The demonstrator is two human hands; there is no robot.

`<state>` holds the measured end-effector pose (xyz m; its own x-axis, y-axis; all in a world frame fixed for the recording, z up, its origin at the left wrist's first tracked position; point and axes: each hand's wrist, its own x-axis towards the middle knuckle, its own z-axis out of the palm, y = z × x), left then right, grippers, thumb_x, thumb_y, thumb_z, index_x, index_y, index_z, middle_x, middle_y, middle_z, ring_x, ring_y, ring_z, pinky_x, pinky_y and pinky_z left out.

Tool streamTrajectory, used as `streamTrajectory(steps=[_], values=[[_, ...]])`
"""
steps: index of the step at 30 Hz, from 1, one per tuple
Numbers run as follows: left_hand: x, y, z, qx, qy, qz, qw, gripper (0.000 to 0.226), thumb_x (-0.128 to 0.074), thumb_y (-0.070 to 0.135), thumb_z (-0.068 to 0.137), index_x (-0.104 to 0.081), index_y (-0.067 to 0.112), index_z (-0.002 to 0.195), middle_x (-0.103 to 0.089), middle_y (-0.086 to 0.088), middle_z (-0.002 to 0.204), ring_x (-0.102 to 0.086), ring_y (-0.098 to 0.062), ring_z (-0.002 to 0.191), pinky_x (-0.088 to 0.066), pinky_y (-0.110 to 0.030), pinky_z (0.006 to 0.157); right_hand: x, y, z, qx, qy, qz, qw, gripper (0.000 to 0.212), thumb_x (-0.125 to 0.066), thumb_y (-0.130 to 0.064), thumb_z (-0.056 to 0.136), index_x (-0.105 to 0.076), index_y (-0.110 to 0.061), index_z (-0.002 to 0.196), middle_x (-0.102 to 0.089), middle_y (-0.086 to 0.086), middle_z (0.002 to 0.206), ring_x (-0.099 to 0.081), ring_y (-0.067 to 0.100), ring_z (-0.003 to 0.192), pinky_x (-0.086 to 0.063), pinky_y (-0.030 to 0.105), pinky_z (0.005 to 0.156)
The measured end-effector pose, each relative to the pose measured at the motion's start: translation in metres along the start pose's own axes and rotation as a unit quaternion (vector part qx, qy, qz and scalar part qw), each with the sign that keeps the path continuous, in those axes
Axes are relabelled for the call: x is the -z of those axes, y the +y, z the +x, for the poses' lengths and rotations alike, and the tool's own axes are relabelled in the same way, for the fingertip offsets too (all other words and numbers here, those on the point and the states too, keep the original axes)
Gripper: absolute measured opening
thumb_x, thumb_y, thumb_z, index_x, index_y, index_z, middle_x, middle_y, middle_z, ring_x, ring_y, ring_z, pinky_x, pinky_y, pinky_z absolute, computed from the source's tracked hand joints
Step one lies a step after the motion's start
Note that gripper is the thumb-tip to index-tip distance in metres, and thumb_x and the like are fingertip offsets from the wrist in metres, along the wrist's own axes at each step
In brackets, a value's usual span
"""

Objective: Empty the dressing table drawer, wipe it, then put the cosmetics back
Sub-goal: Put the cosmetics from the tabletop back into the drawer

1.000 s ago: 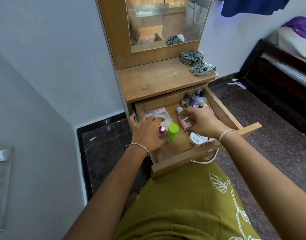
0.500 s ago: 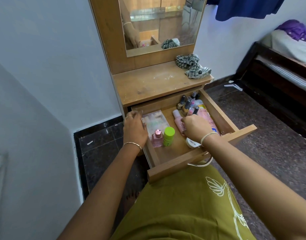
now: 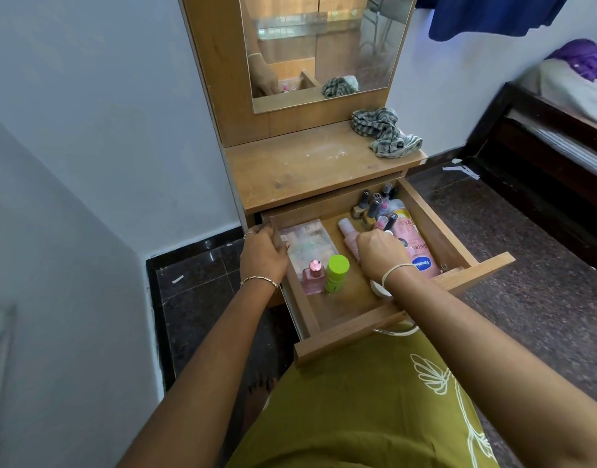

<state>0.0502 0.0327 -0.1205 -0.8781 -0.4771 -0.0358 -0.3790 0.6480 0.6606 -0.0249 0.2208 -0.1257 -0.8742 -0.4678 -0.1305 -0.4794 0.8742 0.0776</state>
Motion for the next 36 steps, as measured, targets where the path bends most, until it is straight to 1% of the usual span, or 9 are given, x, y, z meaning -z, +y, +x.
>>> streamTrajectory(steps=[2,6,10,17,23,28,32,34,36], values=[[-0.001,-0.001,0.0,0.002,-0.002,-0.003,1.0,0.036,-0.062,0.018,0.089,-0.057,0.01,0.124,-0.052,-0.013,0.131,-0.052,-0.028,0.116,-0.044,-0.033,0.095,0.001,-0.002,0.003,0.015,-0.006,-0.009,1.0,0.054,-0.04,-0.001,0.093,-0.032,-0.019,0.143,-0.063,0.017,0.104,-0.063,0.036,0.095,-0.05,0.04,0.07],[-0.001,-0.003,0.0,0.002,-0.004,-0.009,1.0,0.035,-0.062,0.019,0.089,-0.058,0.011,0.123,-0.054,-0.014,0.127,-0.054,-0.028,0.112,-0.046,-0.034,0.093,0.006,-0.01,0.01,0.0,-0.015,0.008,1.0,0.042,-0.041,0.0,0.093,-0.05,-0.014,0.131,-0.064,0.018,0.109,-0.063,0.036,0.1,-0.054,0.043,0.079],[-0.001,-0.002,0.0,0.009,-0.005,-0.015,1.0,0.04,-0.061,0.021,0.09,-0.055,0.012,0.129,-0.053,-0.015,0.128,-0.053,-0.03,0.115,-0.045,-0.035,0.095,0.01,-0.014,0.018,0.004,-0.027,-0.003,1.0,0.038,-0.044,-0.001,0.093,-0.054,-0.012,0.128,-0.064,0.018,0.112,-0.063,0.036,0.103,-0.053,0.042,0.084],[0.002,0.001,-0.003,0.021,-0.011,-0.023,0.999,0.048,-0.06,0.022,0.091,-0.047,0.014,0.137,-0.048,-0.014,0.134,-0.052,-0.03,0.119,-0.044,-0.035,0.099,0.008,-0.017,0.024,-0.004,-0.014,-0.015,1.0,0.029,-0.046,-0.003,0.094,-0.057,-0.007,0.12,-0.064,0.018,0.114,-0.062,0.036,0.106,-0.053,0.04,0.083],[0.003,0.003,-0.005,0.025,-0.014,-0.033,0.999,0.042,-0.06,0.02,0.091,-0.052,0.012,0.132,-0.051,-0.014,0.13,-0.054,-0.03,0.114,-0.045,-0.035,0.097,0.0,-0.011,0.032,-0.042,-0.032,0.06,0.997,0.024,-0.047,-0.014,0.093,-0.063,-0.001,0.106,-0.067,0.019,0.107,-0.064,0.036,0.1,-0.051,0.038,0.077],[0.004,0.004,-0.007,0.029,-0.015,-0.034,0.999,0.044,-0.061,0.02,0.091,-0.051,0.012,0.133,-0.05,-0.014,0.131,-0.054,-0.031,0.116,-0.045,-0.036,0.098,-0.003,-0.007,0.03,-0.026,-0.024,0.049,0.998,0.023,-0.048,-0.015,0.093,-0.063,-0.006,0.109,-0.067,0.016,0.107,-0.064,0.034,0.099,-0.048,0.035,0.074],[0.007,0.006,-0.008,0.026,-0.013,-0.036,0.999,0.044,-0.061,0.02,0.091,-0.051,0.01,0.133,-0.052,-0.015,0.129,-0.055,-0.03,0.114,-0.046,-0.032,0.093,0.011,0.001,0.026,-0.025,0.016,0.061,0.998,0.028,-0.048,-0.012,0.091,-0.064,-0.011,0.113,-0.066,0.014,0.111,-0.062,0.033,0.104,-0.049,0.036,0.079],[0.008,0.005,-0.009,0.024,-0.015,-0.043,0.999,0.043,-0.061,0.019,0.091,-0.052,0.01,0.132,-0.054,-0.015,0.127,-0.057,-0.03,0.111,-0.046,-0.032,0.091,0.026,0.011,0.018,-0.01,0.036,0.086,0.996,0.031,-0.048,-0.009,0.089,-0.064,-0.016,0.115,-0.066,0.01,0.111,-0.062,0.032,0.103,-0.048,0.035,0.076],[0.009,0.005,-0.009,0.021,-0.023,-0.048,0.998,0.045,-0.061,0.019,0.091,-0.051,0.008,0.133,-0.057,-0.016,0.124,-0.059,-0.031,0.11,-0.046,-0.033,0.089,0.039,0.025,0.006,0.014,0.037,0.071,0.997,0.034,-0.05,-0.01,0.088,-0.063,-0.024,0.116,-0.065,0.005,0.11,-0.061,0.03,0.1,-0.045,0.033,0.072]])
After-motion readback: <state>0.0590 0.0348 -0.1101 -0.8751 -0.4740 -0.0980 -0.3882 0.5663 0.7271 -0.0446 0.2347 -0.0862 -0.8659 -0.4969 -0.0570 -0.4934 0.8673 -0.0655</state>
